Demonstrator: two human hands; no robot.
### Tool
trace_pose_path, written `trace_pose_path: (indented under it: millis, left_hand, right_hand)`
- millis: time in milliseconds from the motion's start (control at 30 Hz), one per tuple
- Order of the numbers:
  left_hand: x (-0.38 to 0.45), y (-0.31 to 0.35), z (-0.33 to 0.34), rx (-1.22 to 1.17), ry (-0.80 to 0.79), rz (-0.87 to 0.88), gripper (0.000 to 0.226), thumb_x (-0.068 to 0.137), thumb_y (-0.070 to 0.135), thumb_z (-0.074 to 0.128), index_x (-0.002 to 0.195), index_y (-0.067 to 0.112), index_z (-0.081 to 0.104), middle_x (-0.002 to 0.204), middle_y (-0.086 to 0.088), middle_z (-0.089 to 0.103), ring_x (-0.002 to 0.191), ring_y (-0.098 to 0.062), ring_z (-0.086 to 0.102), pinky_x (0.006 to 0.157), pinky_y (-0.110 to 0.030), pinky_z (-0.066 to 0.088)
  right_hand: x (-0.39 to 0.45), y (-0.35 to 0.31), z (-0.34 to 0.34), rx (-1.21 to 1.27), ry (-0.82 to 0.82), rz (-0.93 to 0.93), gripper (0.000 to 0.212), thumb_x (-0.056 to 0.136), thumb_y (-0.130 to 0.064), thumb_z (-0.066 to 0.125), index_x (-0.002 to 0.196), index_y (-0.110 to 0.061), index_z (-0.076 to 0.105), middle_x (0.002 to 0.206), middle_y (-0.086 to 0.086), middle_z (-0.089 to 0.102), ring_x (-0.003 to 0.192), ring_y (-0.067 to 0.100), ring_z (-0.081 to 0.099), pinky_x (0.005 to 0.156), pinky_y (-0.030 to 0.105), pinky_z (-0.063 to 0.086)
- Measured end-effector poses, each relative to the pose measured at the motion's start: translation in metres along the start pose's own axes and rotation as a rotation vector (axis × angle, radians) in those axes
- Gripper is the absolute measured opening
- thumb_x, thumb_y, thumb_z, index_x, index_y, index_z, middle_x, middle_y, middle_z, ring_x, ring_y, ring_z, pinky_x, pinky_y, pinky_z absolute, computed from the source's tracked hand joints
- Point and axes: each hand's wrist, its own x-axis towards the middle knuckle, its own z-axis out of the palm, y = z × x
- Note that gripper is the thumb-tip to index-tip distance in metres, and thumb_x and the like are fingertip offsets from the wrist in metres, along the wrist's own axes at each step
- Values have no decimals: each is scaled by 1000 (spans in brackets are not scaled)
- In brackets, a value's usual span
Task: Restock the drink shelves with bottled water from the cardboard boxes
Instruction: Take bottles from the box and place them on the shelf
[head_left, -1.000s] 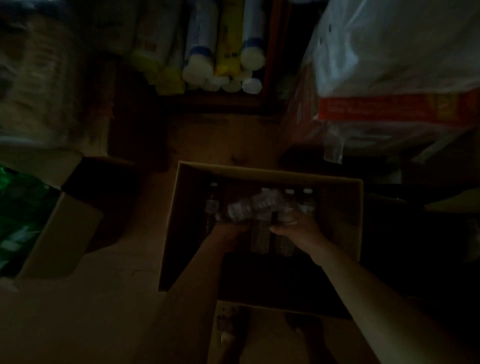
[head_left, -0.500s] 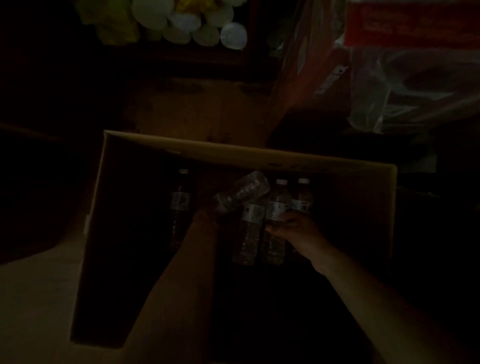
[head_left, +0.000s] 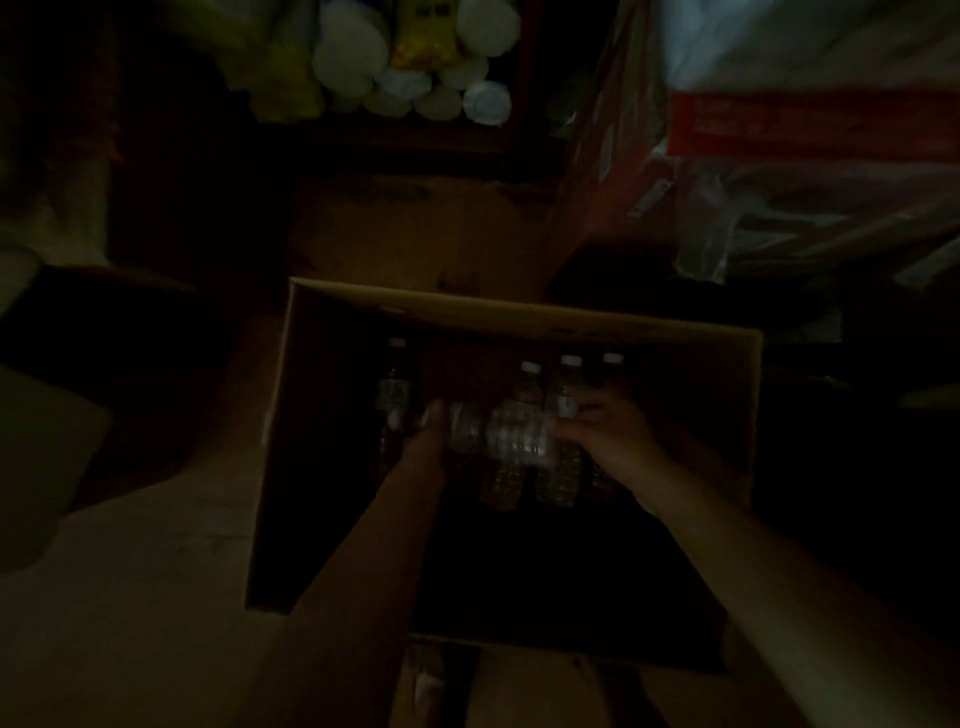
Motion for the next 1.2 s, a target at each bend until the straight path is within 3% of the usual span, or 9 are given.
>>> trace_pose_path:
  millis: [100,233,333,433,567,700,767,967,1200]
  left_hand:
    - [-32,5,-23,151,-107,-10,46,90,44,57,125,15,54,125,-12,60,106,-27,61,69,-38,54]
    - [-124,37,-25,294,-340,3,32,94,39,49,116,16,56,110,-10,66,98,-21,64,74,-35,54]
    - [-191,69,-18,381,-518,17,30,95,36,44,116,16,52,111,-10,64,102,-22,63,80,-33,53]
    - [-254,105,-5,447,-711,89,44,95,43,43,121,7,49,112,-12,64,101,-23,65,80,-31,55]
    - [-335,152,29,558,-963,210,69,67,56,72,112,6,56,106,-12,64,94,-23,64,81,-34,52]
    - [-419,192,65,592,-1150,232,77,66,46,74,124,1,51,114,-19,60,99,-29,59,80,-37,51]
    - [-464,205,87,604,-1199,262,64,70,40,72,119,4,53,111,-19,58,96,-30,56,79,-39,49]
    - [-607,210,152,775,-1134,403,23,73,24,66,90,13,75,109,-18,59,108,-35,48,108,-54,27]
    - [-774,156,237,868,-1245,619,28,90,24,53,113,10,59,103,-8,71,93,-20,68,77,-30,57]
  right_hand:
    - [-39,-21,-3,86,53,-18,52,81,-34,74,125,-13,56,126,6,57,114,23,56,97,39,47]
    - [-107,-50,-15,116,-150,71,21,88,-45,62,102,-29,60,119,-1,59,109,18,56,90,32,43]
    - [-158,-71,-28,200,-279,124,46,85,-54,60,120,-25,58,114,3,64,105,22,63,98,42,49]
    - [-210,-92,-46,410,-455,118,54,84,-55,59,123,-16,58,113,9,70,103,26,67,90,41,53]
    - [-272,-123,-75,595,-619,8,68,83,-56,63,130,-8,54,127,19,61,116,36,59,102,52,43]
    - [-341,-161,-122,684,-704,-202,52,86,-38,61,127,-6,58,135,24,53,123,39,53,101,48,46]
    - [-373,-176,-150,703,-694,-299,53,81,-34,69,125,-8,60,132,22,56,119,36,56,96,44,50]
    - [-470,-204,-229,722,-445,-475,60,65,-23,83,120,-8,62,108,13,69,97,27,68,77,38,56]
    - [-593,-183,-329,609,-120,-670,35,77,-14,74,110,-21,65,99,2,70,93,18,67,85,35,52]
